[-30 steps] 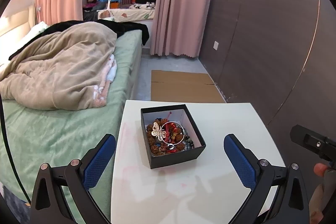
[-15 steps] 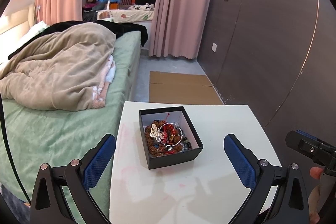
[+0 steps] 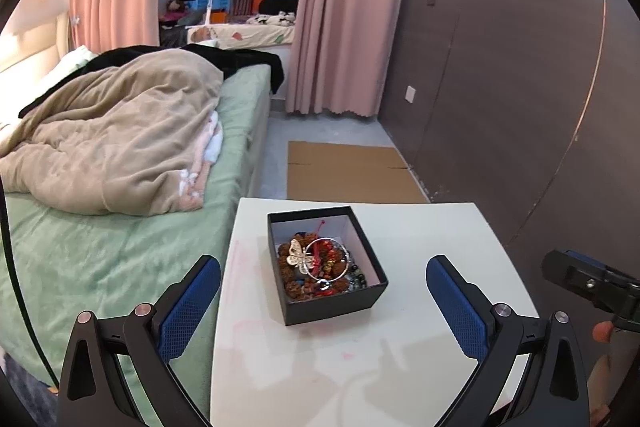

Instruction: Organize jewelry

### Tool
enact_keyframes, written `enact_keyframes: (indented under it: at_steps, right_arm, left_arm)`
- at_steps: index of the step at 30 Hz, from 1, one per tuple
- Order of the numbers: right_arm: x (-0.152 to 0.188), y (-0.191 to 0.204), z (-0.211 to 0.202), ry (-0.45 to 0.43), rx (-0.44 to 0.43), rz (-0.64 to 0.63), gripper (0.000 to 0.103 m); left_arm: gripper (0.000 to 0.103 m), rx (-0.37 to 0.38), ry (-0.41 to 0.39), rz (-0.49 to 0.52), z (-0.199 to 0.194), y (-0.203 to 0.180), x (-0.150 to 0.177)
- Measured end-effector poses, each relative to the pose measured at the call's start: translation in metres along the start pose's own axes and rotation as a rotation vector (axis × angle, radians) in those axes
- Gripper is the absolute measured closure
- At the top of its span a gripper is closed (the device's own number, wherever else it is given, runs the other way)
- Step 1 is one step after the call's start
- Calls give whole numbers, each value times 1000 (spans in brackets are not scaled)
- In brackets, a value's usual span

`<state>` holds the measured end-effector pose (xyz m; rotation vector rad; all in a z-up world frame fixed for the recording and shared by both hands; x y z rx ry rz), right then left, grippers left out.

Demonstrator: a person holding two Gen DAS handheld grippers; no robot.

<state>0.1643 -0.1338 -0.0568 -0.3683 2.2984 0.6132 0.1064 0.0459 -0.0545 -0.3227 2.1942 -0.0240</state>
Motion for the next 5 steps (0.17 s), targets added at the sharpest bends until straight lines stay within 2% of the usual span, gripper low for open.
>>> enact_keyframes:
  at_steps: [5]
  right_arm:
    - [1,-2,0,4,5,8,0]
  left_arm:
    - [1,11,17,6,2,-1,3]
Point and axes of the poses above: each gripper's, at about its wrist camera, not at the fingertips, and z roughly the way its jaws point, y to its left, x to its underside, the point moved 10 cm from there along z, roughly the way its jaws point
